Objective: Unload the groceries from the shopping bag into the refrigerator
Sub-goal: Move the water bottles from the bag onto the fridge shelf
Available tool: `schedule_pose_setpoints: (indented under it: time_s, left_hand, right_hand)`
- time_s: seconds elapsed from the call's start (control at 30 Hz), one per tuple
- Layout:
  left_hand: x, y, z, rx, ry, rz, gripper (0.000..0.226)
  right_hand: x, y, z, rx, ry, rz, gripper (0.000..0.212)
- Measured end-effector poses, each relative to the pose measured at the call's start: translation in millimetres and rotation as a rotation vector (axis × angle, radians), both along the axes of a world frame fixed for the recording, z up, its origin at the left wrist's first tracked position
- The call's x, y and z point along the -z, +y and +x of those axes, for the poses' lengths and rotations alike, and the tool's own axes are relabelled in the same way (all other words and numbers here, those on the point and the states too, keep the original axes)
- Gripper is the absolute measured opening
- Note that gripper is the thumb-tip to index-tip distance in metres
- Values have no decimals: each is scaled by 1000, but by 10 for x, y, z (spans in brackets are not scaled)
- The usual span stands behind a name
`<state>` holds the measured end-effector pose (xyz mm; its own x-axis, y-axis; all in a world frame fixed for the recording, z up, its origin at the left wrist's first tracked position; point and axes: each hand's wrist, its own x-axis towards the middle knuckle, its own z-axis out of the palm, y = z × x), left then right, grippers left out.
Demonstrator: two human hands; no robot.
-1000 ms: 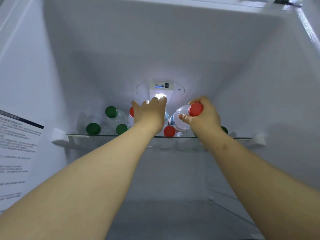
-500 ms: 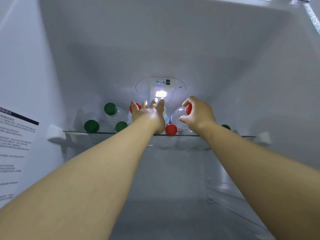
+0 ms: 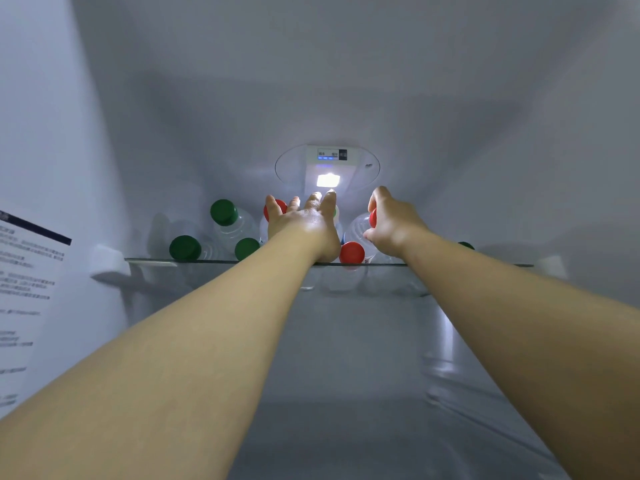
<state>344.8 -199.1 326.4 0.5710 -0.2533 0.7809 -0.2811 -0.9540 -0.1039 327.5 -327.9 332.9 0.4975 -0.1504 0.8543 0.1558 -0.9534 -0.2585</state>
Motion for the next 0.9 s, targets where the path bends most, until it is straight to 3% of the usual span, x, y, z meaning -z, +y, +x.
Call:
schedule_pose_setpoints:
  time_s: [0.13, 0.9]
  left_hand:
    - [1, -3, 8, 8, 0, 0, 75]
    - [8, 8, 2, 42, -4, -11, 76]
  right_hand:
    - [-20, -22, 62, -11, 22, 9, 21]
    - [-33, -70, 58, -25, 53, -43, 31]
